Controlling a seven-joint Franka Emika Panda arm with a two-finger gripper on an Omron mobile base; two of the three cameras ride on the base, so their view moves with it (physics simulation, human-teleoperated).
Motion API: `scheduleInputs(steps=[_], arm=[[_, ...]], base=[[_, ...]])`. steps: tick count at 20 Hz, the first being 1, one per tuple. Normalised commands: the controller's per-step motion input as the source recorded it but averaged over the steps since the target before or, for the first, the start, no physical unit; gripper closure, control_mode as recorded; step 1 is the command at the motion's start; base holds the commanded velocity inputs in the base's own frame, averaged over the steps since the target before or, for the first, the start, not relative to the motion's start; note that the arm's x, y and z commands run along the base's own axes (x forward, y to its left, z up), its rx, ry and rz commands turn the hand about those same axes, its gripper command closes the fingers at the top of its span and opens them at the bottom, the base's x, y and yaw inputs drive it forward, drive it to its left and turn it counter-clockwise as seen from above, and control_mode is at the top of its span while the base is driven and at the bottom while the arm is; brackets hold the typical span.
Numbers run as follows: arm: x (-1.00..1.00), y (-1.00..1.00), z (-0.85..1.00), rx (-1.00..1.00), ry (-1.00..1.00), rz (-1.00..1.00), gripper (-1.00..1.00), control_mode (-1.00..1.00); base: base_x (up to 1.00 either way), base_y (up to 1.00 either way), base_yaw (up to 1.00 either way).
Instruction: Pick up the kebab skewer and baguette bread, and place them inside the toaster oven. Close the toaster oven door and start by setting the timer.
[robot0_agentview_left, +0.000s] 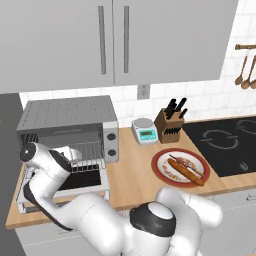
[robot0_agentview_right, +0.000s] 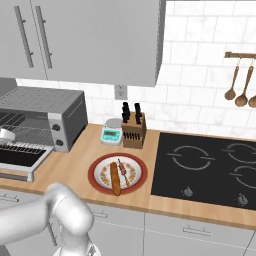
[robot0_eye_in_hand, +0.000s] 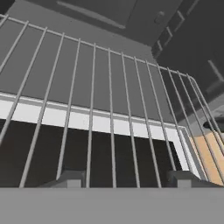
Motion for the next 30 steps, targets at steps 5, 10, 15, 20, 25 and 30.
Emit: scheduleInputs(steps=[5, 10, 15, 20, 25, 30], arm=[[-0.83, 0.0, -0.46, 0.0, 0.31, 0.0, -1.0, -1.0], [-0.54, -0.22, 0.67, 0.02, 0.04, -0.01, -1.0, -1.0], [-0.57, -0.85, 0.5, 0.07, 0.02, -0.1, -1.0, -1.0], [-0.35, -1.0, 0.16, 0.06, 0.01, -0.09, -1.0, -1.0], [-0.15, -1.0, 0.06, 0.04, 0.03, -0.01, -1.0, -1.0], [0.01, -1.0, 0.03, 0.01, 0.09, 0.0, -1.0, -1.0]], base=[[0.0, 0.0, 0.0], [0.0, 0.0, 0.0], [0.0, 0.0, 0.0], [0.0, 0.0, 0.0], [0.0, 0.0, 0.0], [0.0, 0.0, 0.0]])
